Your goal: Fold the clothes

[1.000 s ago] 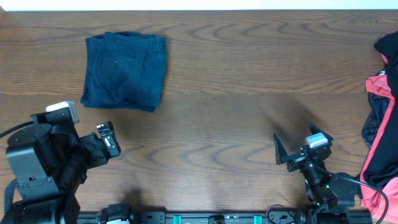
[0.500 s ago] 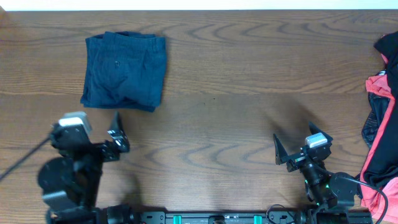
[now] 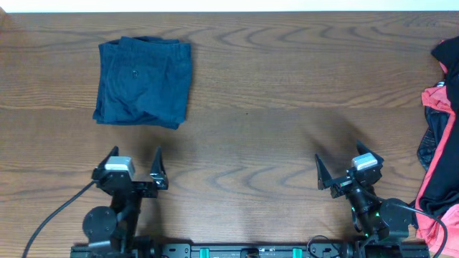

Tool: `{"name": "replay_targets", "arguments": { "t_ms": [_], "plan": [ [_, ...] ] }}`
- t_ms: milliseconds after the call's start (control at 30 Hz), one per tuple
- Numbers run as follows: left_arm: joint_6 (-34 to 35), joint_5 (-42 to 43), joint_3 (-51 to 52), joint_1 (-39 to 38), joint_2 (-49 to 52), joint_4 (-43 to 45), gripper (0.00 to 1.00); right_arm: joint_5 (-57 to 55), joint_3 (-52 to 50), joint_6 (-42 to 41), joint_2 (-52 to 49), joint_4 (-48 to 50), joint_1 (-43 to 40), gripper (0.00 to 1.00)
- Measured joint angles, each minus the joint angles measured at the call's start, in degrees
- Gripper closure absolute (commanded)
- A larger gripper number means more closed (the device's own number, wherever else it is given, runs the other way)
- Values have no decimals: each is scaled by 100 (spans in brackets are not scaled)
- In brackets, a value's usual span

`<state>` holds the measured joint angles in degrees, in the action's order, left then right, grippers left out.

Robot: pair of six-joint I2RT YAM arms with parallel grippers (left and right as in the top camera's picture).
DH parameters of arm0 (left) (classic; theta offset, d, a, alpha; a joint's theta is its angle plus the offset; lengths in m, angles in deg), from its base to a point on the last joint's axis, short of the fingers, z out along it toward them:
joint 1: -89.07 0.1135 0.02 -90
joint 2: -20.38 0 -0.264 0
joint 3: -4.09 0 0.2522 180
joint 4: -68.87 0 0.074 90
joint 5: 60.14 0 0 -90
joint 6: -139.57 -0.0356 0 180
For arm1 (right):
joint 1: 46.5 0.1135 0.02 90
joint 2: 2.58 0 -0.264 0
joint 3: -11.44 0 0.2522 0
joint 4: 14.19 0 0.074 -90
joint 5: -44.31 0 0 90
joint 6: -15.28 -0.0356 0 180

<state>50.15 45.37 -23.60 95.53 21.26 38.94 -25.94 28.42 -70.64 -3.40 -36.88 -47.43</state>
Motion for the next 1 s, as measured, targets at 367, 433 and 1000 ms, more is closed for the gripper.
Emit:
{"name": "replay_targets", "arguments": {
  "t_ms": [367, 433, 1000],
  "plan": [
    [-46, -225, 826, -302, 4, 332, 2, 2, -4, 0, 4, -9, 0, 1],
    [-48, -240, 846, -354, -15, 391, 2, 2, -7, 0, 11, 0, 0, 1],
    [-46, -240, 850, -396, -20, 402, 2, 0, -7, 0, 11, 0, 0, 1]
  ]
}}
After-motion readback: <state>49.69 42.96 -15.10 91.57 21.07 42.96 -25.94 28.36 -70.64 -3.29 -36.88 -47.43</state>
